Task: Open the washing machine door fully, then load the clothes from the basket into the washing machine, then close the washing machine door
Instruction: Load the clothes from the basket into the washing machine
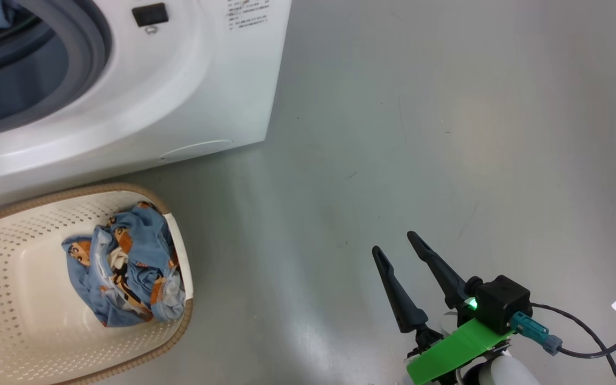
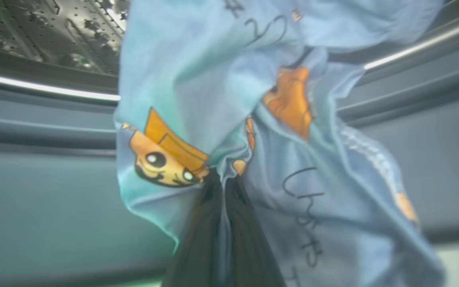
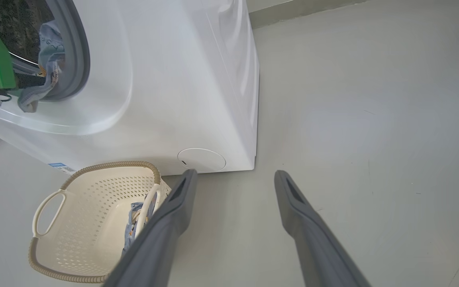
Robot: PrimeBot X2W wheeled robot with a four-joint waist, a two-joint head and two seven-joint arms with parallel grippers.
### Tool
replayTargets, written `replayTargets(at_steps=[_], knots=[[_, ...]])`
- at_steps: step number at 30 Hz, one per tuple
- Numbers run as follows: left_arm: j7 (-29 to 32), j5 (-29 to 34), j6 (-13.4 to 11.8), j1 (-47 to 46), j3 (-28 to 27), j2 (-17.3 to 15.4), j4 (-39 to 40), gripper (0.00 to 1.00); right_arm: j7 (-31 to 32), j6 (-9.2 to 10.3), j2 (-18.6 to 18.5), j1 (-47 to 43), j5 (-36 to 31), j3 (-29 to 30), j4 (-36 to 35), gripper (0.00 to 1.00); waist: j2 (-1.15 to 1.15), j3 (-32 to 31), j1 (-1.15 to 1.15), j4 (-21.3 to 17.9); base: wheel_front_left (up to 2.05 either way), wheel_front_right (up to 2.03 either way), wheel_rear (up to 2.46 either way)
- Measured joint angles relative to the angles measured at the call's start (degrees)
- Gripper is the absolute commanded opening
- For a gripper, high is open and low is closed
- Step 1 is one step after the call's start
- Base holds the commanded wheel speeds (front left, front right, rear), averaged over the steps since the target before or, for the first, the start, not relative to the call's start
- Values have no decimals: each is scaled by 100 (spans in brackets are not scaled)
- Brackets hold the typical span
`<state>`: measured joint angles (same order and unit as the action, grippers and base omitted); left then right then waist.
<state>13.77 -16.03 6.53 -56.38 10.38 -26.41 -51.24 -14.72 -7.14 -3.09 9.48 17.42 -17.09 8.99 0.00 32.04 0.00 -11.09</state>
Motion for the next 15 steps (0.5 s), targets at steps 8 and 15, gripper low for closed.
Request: replayTargets(at_steps=[8,15], knots=[[-1032,-348,82,-214,81,250,133,0,0,0,0,16,41,-66,1,100,0,36,0,-15,0,0,0],[-1889,-567,82,-525,176,260,281,0,0,0,1,16,87,-66,0,100,0,76,0,-66,0,0,0]])
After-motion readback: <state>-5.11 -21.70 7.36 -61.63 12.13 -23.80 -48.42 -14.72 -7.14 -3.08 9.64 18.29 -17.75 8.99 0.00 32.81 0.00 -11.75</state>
